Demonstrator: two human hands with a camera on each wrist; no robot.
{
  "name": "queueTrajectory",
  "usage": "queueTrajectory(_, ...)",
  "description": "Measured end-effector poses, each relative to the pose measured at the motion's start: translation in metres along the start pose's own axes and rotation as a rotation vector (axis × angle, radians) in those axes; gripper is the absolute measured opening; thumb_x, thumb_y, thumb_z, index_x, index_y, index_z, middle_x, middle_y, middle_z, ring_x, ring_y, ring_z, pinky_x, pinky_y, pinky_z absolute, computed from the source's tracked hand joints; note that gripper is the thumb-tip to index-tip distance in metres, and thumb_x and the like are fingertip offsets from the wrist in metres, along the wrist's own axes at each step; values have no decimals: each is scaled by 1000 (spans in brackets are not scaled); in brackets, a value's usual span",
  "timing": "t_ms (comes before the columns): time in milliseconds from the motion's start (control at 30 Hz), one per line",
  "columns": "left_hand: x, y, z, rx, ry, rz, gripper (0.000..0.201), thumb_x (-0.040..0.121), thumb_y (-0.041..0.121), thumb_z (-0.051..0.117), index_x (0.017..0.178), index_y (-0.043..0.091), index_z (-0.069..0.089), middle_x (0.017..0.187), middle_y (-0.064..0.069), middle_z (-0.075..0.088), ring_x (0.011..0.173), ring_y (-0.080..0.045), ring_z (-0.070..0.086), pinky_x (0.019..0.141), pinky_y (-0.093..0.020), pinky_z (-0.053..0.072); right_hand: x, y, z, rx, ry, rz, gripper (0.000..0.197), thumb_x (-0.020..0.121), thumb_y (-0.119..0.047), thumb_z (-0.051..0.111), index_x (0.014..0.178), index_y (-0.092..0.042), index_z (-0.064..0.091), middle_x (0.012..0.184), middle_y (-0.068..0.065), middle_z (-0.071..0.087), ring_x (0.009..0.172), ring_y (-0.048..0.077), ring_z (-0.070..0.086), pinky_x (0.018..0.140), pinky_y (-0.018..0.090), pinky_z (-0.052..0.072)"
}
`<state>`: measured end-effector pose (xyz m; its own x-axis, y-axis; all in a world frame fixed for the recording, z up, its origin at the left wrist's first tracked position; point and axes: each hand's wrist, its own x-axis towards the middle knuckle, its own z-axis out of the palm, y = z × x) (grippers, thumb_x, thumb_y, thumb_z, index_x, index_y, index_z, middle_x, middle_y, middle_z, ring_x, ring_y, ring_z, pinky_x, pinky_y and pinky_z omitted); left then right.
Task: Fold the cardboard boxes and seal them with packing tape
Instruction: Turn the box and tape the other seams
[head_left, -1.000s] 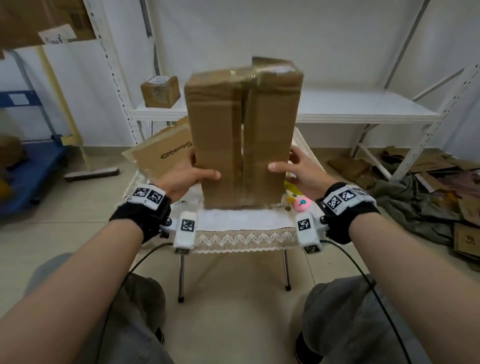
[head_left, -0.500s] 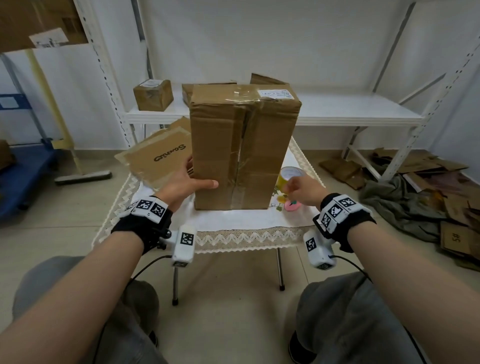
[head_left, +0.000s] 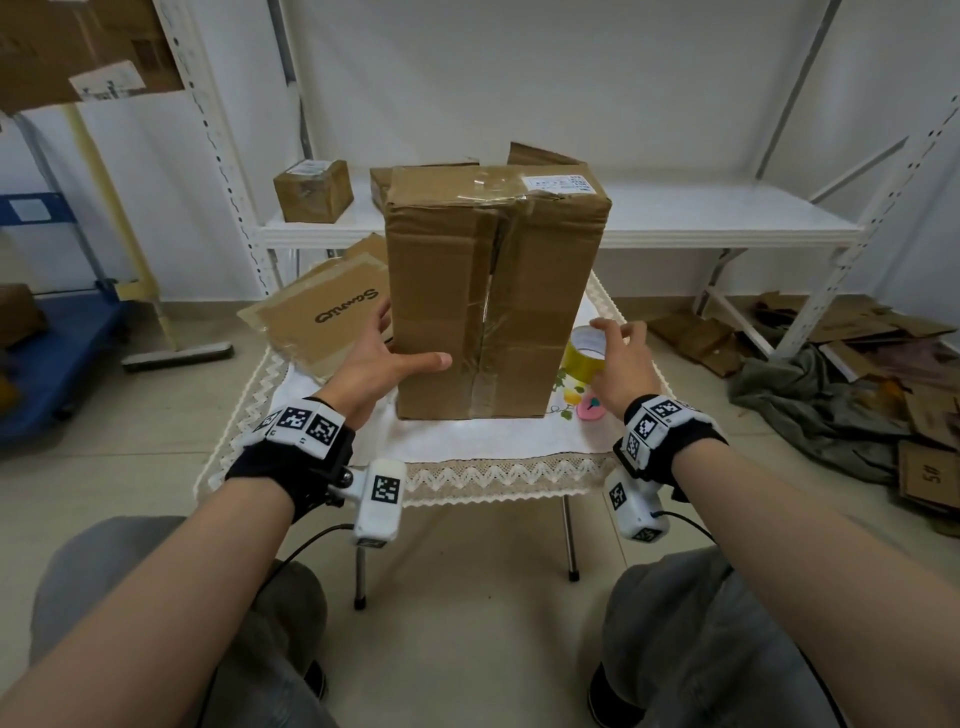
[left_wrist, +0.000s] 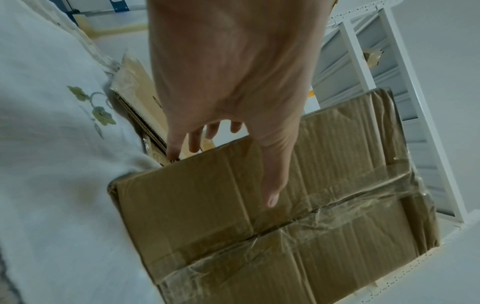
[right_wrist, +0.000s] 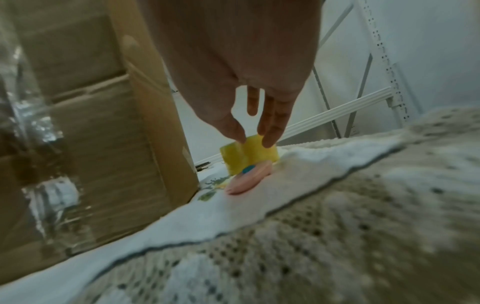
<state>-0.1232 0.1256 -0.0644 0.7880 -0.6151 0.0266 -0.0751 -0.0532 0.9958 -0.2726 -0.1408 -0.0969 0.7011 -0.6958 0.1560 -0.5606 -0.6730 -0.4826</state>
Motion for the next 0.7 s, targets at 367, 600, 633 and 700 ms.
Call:
queueTrajectory(367, -10, 12, -9, 87, 64, -25, 137, 46, 41, 98, 157, 31, 18, 164, -2, 22, 136, -24, 45, 113, -48, 38, -2, -2, -11, 138, 117, 139, 21, 99, -9, 54, 117, -2, 62, 127, 19, 53, 111, 36, 56, 81, 30, 36)
queueTrajectory(600, -49, 24, 4, 16, 361, 112, 106, 53, 59, 91, 140, 31, 36, 143, 2, 37, 126, -16, 48, 107, -43, 46, -63, -8, -32, 652, 168, 173, 9, 70, -29, 53, 66, -21, 52, 74, 5, 58, 81, 33, 64, 79, 58, 57)
queueTrajectory(633, -55, 24, 8, -7, 414, 149, 91, 59, 54, 90, 132, 31, 40, 137, 2, 40, 122, -14, 49, 105, -40, 48, -79, -12, -35, 694, 186, 187, 14, 70, -32, 54, 63, -21, 48, 68, 1, 53, 73, 27, 61, 77, 59, 56)
queueTrajectory(700, -69, 22, 18, -27, 504, 228, 67, 68, 47, 87, 117, 31, 44, 129, 1, 44, 114, -13, 52, 101, -36, 50, -106, -19, -36, 787, 228, 211, 23, 76, -33, 58, 64, -21, 43, 64, -2, 45, 61, 15, 56, 79, 59, 56)
